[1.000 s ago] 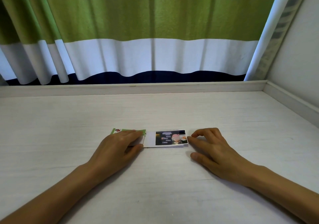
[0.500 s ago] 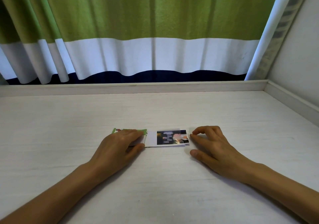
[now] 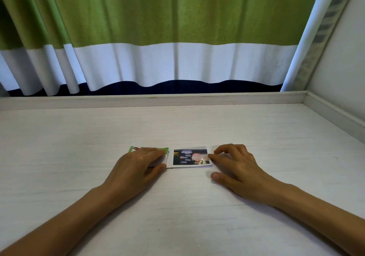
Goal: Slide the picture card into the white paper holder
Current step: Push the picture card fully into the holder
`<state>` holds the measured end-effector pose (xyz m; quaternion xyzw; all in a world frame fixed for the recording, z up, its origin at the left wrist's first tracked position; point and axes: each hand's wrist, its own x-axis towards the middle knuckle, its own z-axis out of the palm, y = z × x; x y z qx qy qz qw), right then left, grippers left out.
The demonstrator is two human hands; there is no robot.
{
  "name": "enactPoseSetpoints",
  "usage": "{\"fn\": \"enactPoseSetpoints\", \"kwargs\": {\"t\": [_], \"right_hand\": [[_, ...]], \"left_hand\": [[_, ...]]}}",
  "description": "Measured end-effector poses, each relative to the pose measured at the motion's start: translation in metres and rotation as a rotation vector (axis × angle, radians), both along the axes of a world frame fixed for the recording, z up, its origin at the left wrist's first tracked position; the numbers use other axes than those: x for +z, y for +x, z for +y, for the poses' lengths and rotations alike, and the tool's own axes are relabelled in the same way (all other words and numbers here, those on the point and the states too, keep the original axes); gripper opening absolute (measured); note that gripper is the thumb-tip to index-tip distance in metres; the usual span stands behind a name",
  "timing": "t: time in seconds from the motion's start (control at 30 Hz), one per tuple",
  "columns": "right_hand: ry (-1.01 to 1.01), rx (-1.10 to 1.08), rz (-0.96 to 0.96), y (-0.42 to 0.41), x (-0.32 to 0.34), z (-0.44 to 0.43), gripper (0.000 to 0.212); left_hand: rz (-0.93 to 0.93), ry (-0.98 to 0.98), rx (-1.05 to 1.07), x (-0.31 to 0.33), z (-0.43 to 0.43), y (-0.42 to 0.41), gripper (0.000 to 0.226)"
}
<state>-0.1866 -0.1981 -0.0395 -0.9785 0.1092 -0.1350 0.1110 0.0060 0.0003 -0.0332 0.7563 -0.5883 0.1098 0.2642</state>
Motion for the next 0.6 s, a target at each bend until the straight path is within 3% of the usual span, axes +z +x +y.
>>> {"fn": "enactPoseSetpoints", "kwargs": {"t": [0.37, 0.5, 0.6], "right_hand": [[-0.01, -0.013, 0.019, 0.0018, -0.0015, -0.0022, 0.063], [0.073, -0.029, -0.06, -0.0017, -0.0014, -0.0021, 0.07], [0.004, 0.006, -0.044, -0.0014, -0.0027, -0.0009, 0.068]], "left_hand": [[-0.013, 0.011, 0.004, 0.0, -0.0003, 0.0, 0.039], [-0.025, -0.006, 0.004, -0.0015, 0.0, 0.0007, 0.041], [-0.03, -0.011, -0.002, -0.0015, 0.0007, 0.0006, 0.041]]}}
